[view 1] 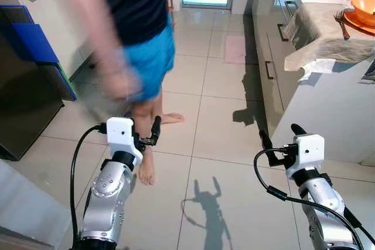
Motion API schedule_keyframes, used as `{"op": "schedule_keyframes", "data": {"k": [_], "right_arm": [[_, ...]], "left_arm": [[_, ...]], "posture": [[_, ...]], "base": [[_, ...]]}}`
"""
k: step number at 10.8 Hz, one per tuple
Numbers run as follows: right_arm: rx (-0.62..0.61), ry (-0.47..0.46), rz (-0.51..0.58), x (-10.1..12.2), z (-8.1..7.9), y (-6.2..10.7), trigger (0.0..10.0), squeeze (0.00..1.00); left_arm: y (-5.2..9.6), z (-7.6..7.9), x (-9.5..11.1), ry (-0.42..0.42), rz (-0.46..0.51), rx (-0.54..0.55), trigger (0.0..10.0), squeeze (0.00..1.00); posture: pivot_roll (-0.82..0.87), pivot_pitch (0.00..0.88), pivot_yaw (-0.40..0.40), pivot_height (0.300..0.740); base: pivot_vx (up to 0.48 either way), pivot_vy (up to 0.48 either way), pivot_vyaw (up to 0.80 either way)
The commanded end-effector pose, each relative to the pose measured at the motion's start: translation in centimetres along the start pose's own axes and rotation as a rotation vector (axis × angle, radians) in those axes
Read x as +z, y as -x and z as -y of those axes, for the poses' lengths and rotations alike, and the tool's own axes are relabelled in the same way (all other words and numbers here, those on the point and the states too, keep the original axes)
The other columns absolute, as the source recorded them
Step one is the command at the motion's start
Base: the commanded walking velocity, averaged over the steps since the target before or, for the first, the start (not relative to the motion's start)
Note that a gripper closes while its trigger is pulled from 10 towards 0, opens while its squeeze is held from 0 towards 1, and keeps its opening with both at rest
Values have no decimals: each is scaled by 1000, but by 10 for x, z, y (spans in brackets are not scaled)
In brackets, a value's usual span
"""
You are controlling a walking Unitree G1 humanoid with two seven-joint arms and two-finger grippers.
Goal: Setting the table
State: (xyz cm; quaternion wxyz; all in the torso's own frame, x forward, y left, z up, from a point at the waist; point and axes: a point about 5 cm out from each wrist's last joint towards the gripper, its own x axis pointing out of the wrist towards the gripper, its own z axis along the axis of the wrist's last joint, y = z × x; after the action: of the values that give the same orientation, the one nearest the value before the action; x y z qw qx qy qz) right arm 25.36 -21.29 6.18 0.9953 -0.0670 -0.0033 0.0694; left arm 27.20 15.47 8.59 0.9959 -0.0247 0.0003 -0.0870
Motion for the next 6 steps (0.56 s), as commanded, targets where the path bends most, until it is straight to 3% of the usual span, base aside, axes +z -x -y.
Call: {"op": "schedule_keyframes", "data": {"k": [1,6], "right_arm": [[0,-3,7,2,1,-2,10000,0],[-1,-3,0,0,2,-3,10000,0]], "left_arm": [[-1,3,4,-6,10,-9,10000,0],[-2,2,4,-8,11,-5,10000,0]], "posture": [[-108,0,32,740],[-110,0,34,740]], "base": [[0,-480,0],[0,-480,0]]}}
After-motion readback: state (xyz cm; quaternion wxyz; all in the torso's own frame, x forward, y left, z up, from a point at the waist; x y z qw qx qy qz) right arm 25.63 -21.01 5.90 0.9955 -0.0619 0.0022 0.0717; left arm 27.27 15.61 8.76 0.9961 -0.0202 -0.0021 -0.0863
